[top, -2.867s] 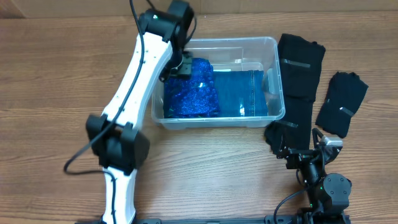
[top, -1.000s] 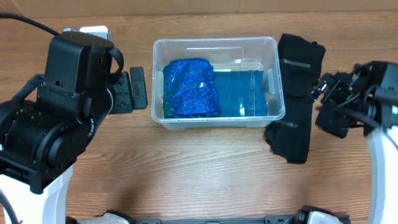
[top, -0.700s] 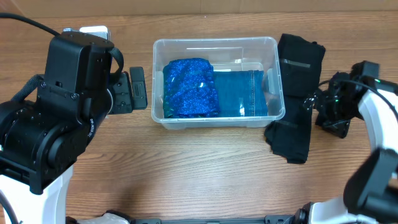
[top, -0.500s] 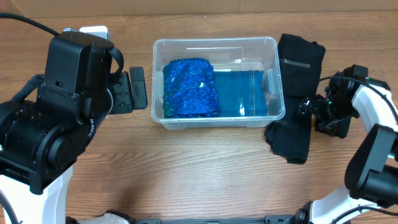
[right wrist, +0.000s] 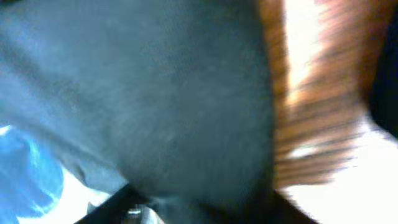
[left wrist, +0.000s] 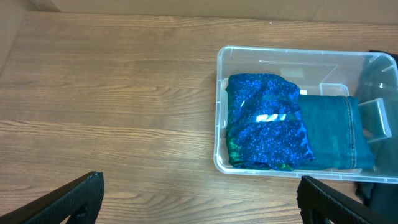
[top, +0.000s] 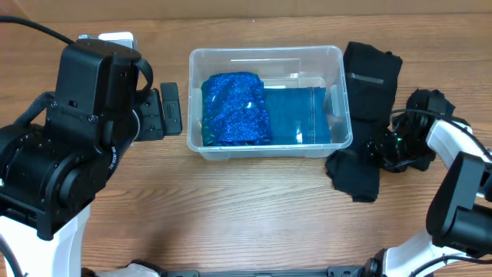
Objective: Pack container
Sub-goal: 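Reach the right gripper to the lower black garment and grasp it, then carry the black garment into the bin beside the jeans and release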
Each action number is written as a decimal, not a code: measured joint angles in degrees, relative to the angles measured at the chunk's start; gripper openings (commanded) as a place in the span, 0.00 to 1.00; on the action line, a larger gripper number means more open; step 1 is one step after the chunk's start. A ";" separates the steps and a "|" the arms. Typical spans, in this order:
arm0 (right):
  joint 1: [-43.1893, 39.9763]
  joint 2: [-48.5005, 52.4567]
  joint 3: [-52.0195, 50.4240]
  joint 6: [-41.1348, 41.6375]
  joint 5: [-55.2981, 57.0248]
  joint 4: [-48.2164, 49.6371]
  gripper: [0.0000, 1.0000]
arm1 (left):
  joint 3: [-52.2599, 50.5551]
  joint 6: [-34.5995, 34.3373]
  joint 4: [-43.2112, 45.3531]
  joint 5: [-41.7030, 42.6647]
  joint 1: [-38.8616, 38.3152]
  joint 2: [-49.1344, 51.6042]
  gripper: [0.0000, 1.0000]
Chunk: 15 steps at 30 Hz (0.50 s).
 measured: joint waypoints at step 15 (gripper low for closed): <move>0.42 -17.77 18.51 0.11 -2.62 -22.73 0.04 | 0.00 0.00 0.00 0.00 0.00 0.00 1.00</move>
